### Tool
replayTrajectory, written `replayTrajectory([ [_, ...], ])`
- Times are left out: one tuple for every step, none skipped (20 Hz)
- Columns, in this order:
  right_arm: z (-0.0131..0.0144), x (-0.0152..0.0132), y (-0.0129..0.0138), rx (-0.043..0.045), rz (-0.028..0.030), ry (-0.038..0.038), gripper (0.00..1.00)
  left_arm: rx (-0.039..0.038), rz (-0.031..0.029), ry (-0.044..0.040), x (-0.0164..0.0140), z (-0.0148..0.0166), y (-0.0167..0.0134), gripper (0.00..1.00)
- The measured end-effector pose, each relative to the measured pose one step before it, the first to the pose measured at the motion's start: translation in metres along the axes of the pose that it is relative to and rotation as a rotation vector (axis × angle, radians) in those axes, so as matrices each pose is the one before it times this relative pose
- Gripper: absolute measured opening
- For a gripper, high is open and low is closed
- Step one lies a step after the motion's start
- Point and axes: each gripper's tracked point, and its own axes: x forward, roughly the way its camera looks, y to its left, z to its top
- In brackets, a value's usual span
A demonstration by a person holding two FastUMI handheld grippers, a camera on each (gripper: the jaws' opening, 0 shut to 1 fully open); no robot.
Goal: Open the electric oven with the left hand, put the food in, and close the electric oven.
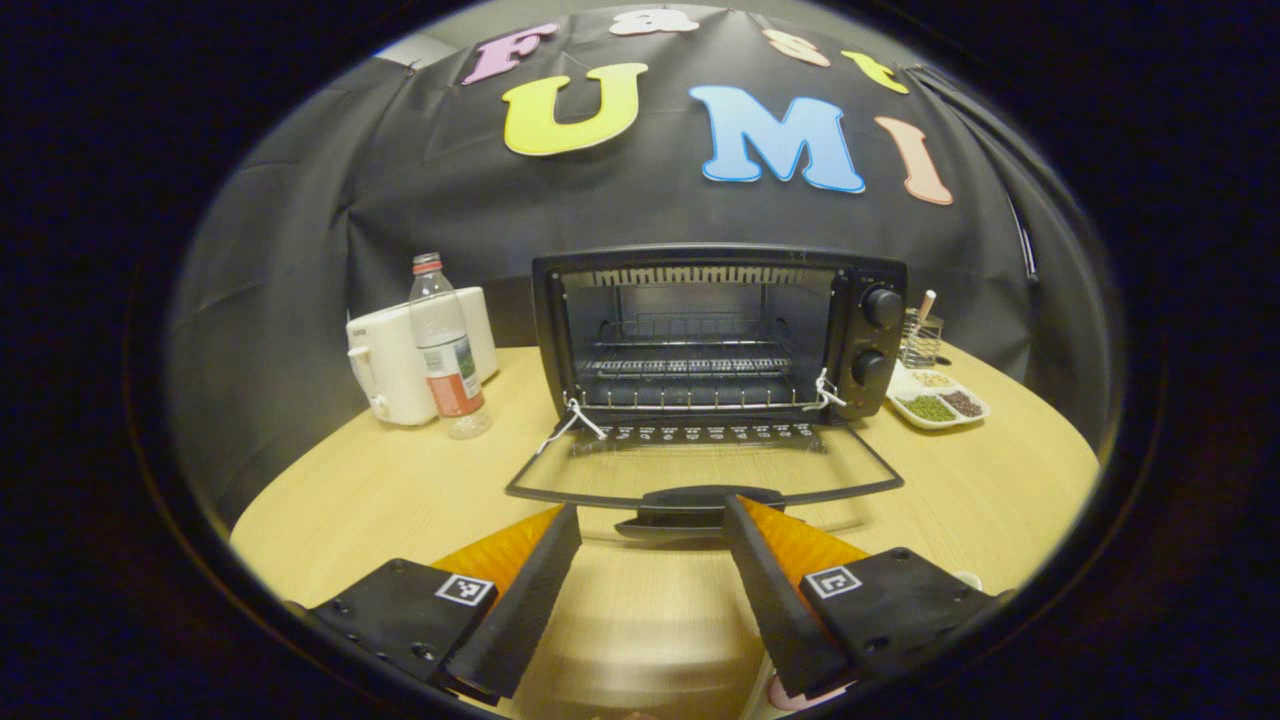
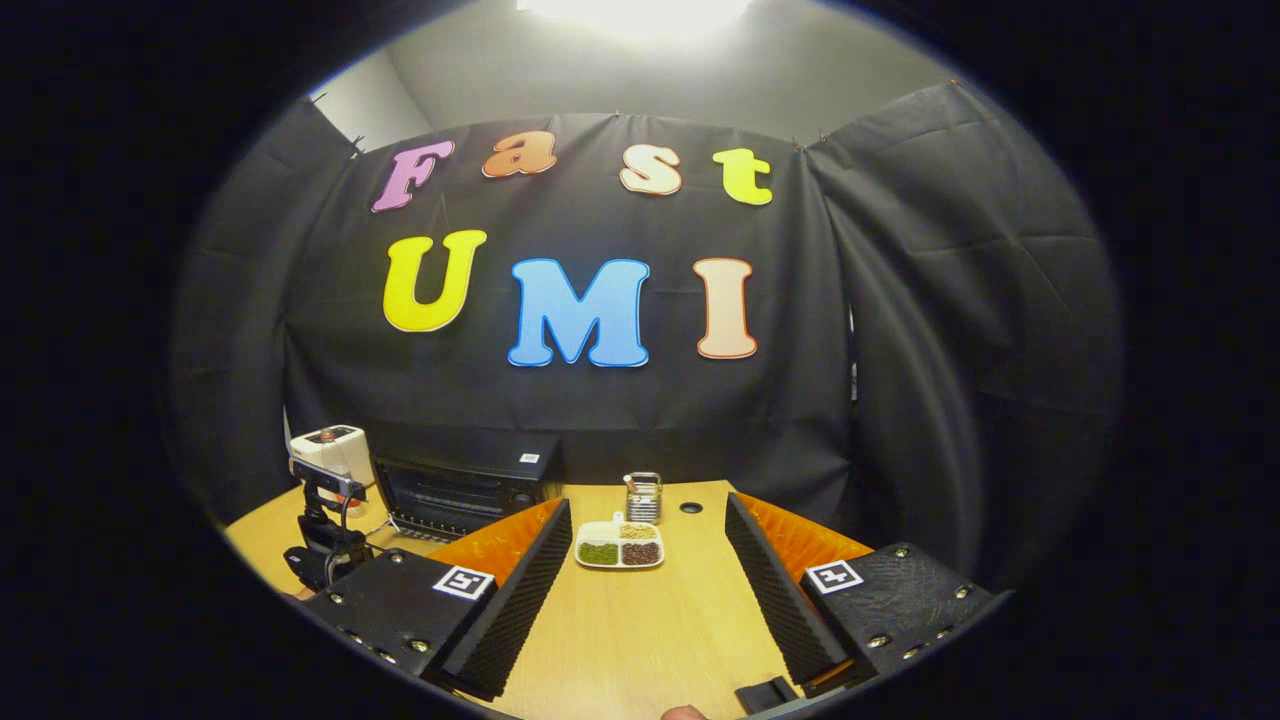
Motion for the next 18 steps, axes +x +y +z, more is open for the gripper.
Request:
replayTrajectory([
  [-0.00527,0.00198,0.00445,0.01688,0.02099,0.01451,0.98,0.00047,0.00446,-0.02101,-0.01189,0.00788,0.0027,0.98],
  [-0.00362,0.00214,0.00633,0.02058,0.02623,0.01363,0.98,0.00424,-0.00017,-0.02694,-0.01099,0.0114,0.00344,0.97],
  [-0.00522,0.00235,0.00633,0.02702,0.02912,0.0165,0.98,0.00476,0.00166,-0.0283,-0.01461,0.01342,0.00388,1.0],
  [-0.00704,0.0038,0.00758,0.03504,0.03632,0.02496,0.98,-0.00153,0.00171,-0.028,-0.01275,0.01574,0.00468,0.98],
  [-0.00757,0.00515,0.0078,0.04243,0.03969,0.03034,0.98,-0.00908,0.00218,-0.02941,-0.0117,0.01574,0.00472,0.97],
  [-0.00844,0.00483,0.00745,0.04314,0.04138,0.03771,0.98,-0.01205,0.00306,-0.03032,-0.0106,0.01777,0.00461,0.97],
  [-0.00874,0.00434,0.00654,0.04086,0.03678,0.03416,0.98,-0.00934,0.00631,-0.03119,-0.0117,0.01762,0.004,0.97],
  [-0.00941,0.00521,0.00654,0.03451,0.03837,0.04001,0.98,-0.00278,0.00754,-0.0324,-0.00987,0.01691,0.0047,1.0],
  [-0.00924,0.006,0.00411,0.02923,0.03349,0.04532,0.98,-0.00026,0.00624,-0.03147,-0.01082,0.0155,0.00419,1.0],
  [-0.01397,0.00604,0.0047,0.03026,0.03348,0.05671,0.98,0.00201,0.0045,-0.0326,-0.00989,0.01762,0.00424,0.97],
  [-0.01358,0.00657,0.00253,0.03692,0.02933,0.06583,0.99,0.00032,0.00376,-0.03062,-0.01046,0.01686,0.00445,0.97],
  [-0.01171,0.00599,0.00183,0.04395,0.02341,0.04903,0.98,-0.00425,0.00453,-0.02887,-0.00828,0.01483,0.0037,0.97],
  [-0.01179,0.00717,0.00041,0.04598,0.02776,0.0597,0.98,-0.0045,0.00412,-0.02256,-0.00747,0.01239,0.00309,0.97],
  [-0.01433,0.00648,0.00141,0.04792,0.02645,0.06523,0.99,-0.00121,0.0035,-0.01671,-0.00694,0.01001,0.00363,1.0],
  [-0.01096,0.00806,0.00257,0.04896,0.0316,0.05585,0.98,0.00188,0.00861,-0.01918,-0.00648,0.00927,0.00399,0.97],
  [-0.0145,0.00818,-0.00082,0.04986,0.02473,0.06696,0.98,0.00127,0.00364,-0.01933,-0.00546,0.0112,0.00359,0.91],
  [-0.01069,0.00758,-0.00189,0.04858,0.01948,0.06058,0.96,-0.00327,-0.00033,-0.01227,-0.00702,0.00935,0.00154,0.91],
  [-0.01049,0.0079,-0.00349,0.039,0.00994,0.05272,0.96,-0.00337,0.00439,-0.00988,-0.00476,0.00635,0.00284,1.0],
])
